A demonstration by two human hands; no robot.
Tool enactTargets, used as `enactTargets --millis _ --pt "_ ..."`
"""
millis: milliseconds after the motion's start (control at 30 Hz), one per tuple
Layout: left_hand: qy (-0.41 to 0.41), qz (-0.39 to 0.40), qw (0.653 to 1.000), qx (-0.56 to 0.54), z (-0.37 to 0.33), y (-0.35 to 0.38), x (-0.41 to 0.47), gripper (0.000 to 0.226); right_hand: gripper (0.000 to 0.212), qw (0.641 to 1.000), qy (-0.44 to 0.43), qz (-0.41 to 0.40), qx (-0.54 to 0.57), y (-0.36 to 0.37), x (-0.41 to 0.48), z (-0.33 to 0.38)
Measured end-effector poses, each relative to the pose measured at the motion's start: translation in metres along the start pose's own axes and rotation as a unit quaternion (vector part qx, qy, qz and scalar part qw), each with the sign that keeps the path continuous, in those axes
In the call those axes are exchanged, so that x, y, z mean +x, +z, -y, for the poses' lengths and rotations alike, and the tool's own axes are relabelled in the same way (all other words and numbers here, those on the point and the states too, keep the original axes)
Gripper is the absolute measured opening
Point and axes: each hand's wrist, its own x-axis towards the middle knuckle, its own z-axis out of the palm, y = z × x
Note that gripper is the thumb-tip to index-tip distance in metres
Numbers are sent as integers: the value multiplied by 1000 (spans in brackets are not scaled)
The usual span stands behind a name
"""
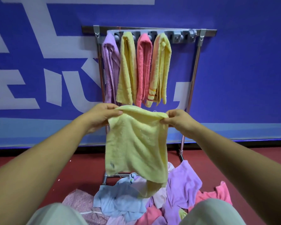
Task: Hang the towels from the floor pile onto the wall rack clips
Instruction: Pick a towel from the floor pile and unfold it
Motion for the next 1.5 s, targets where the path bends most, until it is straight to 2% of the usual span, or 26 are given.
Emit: enactTargets --millis 100,200,333,500,567,633,767,867,900,1033,1100,1167,1233,1300,1367,1433,1500 --pt "31 2 999 -41 -17 13 4 6 12 994 -4 88 66 19 -5 15" --pt "58 29 998 18 -28 22 8 9 9 977 -12 155 147 35 -9 32" --pt "81 69 981 159 -23 25 7 15 2 980 -48 140 134 45 -8 43" --pt "53 57 990 118 1 12 3 39 11 972 -32 67 223 41 1 42" --pt "74 34 993 82 2 12 2 31 8 978 -10 81 191 40 1 39" --pt "97 22 993 66 -3 17 1 20 16 980 14 122 158 46 1 37" --pt "129 59 983 121 -7 23 5 29 19 969 25 166 182 57 0 36" --pt "115 75 985 102 -7 21 7 25 42 965 35 176 193 57 2 36" --pt "111 84 986 96 -7 21 7 24 42 964 36 174 198 56 3 36" --pt "95 96 986 101 -2 17 9 25 36 963 23 151 224 48 10 39" --pt "88 107 985 104 -2 16 10 26 20 963 7 134 232 46 10 44" --pt "72 116 984 116 2 13 11 26 7 972 -15 91 217 45 9 51" --pt "36 135 980 144 13 7 11 24 5 979 -44 33 194 43 10 57" --pt "2 150 958 244 29 -3 9 24 8 981 -59 -26 181 37 14 61" --pt "-44 162 920 355 46 -16 7 25 10 979 -56 -77 178 27 19 62" --pt "-89 160 898 399 59 -29 4 23 12 980 -45 -120 152 15 20 61" --pt "-102 128 899 406 68 -41 1 21 16 983 -34 -157 94 6 19 56"
